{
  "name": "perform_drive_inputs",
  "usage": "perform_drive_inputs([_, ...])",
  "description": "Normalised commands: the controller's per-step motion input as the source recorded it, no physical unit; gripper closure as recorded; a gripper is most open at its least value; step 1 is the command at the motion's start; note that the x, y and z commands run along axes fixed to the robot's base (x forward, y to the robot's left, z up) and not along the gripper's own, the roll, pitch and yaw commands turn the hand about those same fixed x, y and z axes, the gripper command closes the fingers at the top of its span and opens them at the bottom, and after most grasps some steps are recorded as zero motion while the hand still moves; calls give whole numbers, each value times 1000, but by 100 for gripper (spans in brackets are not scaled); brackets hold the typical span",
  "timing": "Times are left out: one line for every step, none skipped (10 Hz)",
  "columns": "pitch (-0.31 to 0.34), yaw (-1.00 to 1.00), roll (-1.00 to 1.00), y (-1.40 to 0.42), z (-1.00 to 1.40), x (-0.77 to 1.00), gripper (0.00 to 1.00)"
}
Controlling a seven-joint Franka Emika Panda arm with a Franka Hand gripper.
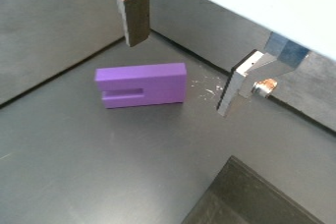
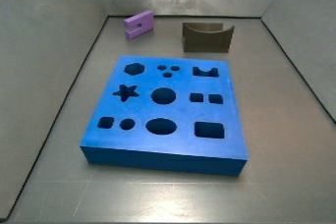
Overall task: Pick up the double-square object. Move up. Rotate the double-square object. Place the double-square object on the fixture. Regrasp the double-square object. Move to above the board. Insert the double-square object.
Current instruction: Pick up the double-square object.
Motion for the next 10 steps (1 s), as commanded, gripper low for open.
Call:
perform_drive_inputs([9, -283, 249, 329, -354, -74, 0])
perform_drive_inputs([20, -363, 220, 320, -349, -123, 0])
perform_drive_inputs([49, -397, 200, 320, -343, -123, 0])
perform_drive_inputs([83, -417, 203, 294, -337, -171, 0])
perform_drive_inputs([120, -314, 171, 300, -349, -180, 0])
perform_drive_inputs([63, -329, 186, 223, -363, -280, 0])
perform_drive_inputs([40, -363, 169, 189, -374, -297, 0])
perform_drive_inputs([0, -400, 134, 120, -394, -274, 0])
perform_drive_inputs([0, -471, 114, 11, -420, -280, 0])
perform_drive_inputs([0, -511, 54, 0, -440, -209, 0])
